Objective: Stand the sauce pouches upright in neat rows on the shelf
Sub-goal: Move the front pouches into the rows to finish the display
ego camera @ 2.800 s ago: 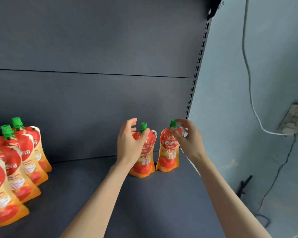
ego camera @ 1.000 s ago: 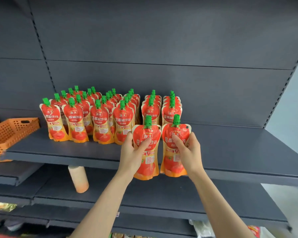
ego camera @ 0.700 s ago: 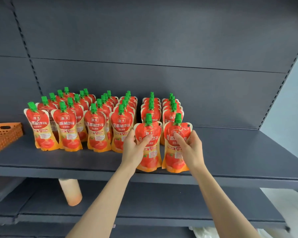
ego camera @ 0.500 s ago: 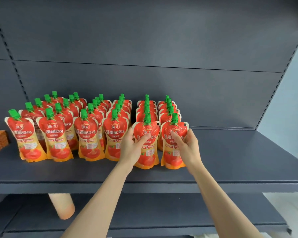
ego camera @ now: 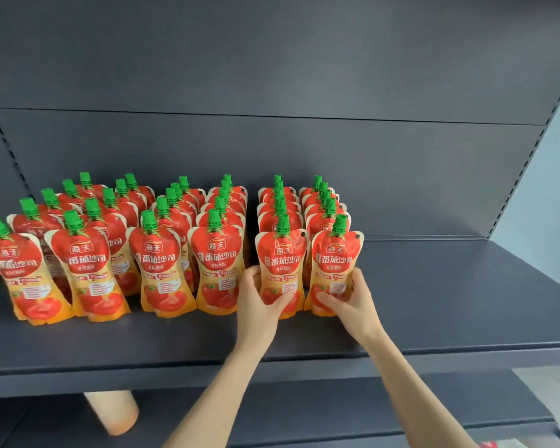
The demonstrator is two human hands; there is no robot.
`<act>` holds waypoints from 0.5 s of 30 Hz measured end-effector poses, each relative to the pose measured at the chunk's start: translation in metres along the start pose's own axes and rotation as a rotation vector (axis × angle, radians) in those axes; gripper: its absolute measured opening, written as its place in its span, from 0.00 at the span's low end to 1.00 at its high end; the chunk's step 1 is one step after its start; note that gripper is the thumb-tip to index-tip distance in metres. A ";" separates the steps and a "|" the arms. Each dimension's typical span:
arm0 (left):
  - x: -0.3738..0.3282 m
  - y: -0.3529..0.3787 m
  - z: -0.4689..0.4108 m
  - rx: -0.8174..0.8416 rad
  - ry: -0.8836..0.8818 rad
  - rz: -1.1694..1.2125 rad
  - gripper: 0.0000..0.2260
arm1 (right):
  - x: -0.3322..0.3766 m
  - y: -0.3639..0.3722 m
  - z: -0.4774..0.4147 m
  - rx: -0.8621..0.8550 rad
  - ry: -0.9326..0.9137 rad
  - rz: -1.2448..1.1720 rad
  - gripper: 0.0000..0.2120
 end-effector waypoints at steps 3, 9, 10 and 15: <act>0.010 -0.001 0.003 -0.086 0.059 -0.128 0.25 | -0.006 -0.001 0.006 -0.075 -0.010 0.064 0.23; 0.012 -0.002 0.008 -0.127 0.100 -0.202 0.21 | -0.003 0.000 0.012 -0.174 -0.025 0.145 0.23; 0.011 -0.002 0.008 -0.132 0.099 -0.207 0.21 | -0.004 0.001 0.011 -0.178 -0.023 0.158 0.23; 0.010 0.000 0.007 -0.151 0.070 -0.235 0.24 | 0.000 0.001 0.004 -0.150 -0.007 0.214 0.22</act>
Point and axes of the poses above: each hand's wrist, its own z-axis away from the middle knuckle, its own y-axis out of the palm, x = y × z, the point moved 4 cm from there along -z, towards the middle knuckle, and after that the axes turned 5 degrees about -z, right-handed, at the moved point
